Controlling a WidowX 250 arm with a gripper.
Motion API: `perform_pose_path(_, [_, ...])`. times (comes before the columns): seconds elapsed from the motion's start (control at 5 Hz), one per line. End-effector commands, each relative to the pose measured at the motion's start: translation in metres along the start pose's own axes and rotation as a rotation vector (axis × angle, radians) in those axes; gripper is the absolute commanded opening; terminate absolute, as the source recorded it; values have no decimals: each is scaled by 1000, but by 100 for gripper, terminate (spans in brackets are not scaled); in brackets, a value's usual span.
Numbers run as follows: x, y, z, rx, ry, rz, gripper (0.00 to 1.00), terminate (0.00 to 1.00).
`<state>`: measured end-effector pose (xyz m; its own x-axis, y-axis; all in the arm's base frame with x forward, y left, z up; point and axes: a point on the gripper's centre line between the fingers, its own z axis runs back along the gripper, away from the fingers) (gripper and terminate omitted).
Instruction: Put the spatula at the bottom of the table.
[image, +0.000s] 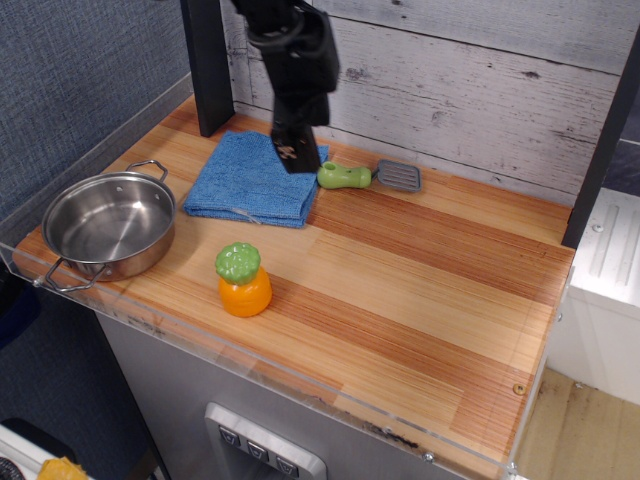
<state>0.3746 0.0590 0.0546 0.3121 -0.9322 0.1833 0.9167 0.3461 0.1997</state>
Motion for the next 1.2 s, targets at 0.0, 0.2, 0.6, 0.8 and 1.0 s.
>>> perform_pose_path(0.0, [17, 4, -11, 12, 10, -28, 100, 0])
perform_pose_path(0.2, [17, 5, -22, -8, 21, -29, 100, 0])
perform_pose_path(0.6, [16, 4, -30, -7, 63, -7, 0, 0])
perform_pose_path(0.8, [14, 3, -30, -9, 65, -11, 0, 0])
perform_pose_path(1.0, [13, 1, -27, -10, 60, -2, 0, 0])
